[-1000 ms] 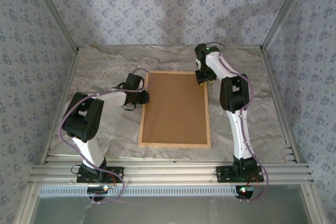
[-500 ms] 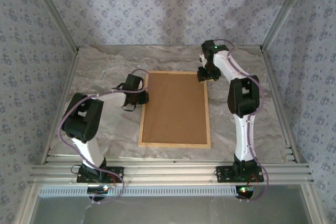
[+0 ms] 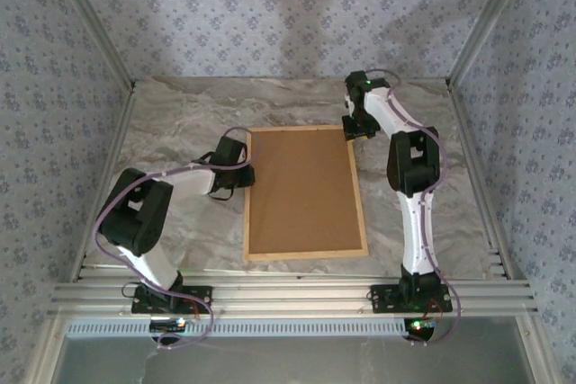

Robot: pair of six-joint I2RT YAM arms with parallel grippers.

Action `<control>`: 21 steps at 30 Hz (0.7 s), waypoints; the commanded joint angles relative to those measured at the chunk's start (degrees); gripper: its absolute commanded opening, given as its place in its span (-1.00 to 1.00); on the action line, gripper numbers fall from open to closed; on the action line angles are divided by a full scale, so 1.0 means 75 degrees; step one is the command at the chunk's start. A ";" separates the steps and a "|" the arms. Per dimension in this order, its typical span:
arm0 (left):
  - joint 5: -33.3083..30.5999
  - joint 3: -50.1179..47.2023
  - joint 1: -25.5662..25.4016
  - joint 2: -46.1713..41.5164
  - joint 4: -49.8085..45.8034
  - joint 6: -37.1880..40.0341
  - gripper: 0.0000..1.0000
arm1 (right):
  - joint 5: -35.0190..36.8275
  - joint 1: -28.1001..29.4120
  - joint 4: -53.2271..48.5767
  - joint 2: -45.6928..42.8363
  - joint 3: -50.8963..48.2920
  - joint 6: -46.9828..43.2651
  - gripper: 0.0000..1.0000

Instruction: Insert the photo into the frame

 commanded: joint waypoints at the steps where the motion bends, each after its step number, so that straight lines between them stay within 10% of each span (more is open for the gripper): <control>1: -0.0060 -0.0365 -0.0113 0.0161 -0.1111 -0.0024 -0.55 | 0.0154 0.0090 -0.0363 0.0176 0.0315 -0.0127 -0.21; 21: -0.0014 -0.0368 -0.0126 0.0275 -0.0992 0.0072 -0.55 | 0.0055 0.0121 -0.0221 0.0657 0.0105 -0.0203 -0.29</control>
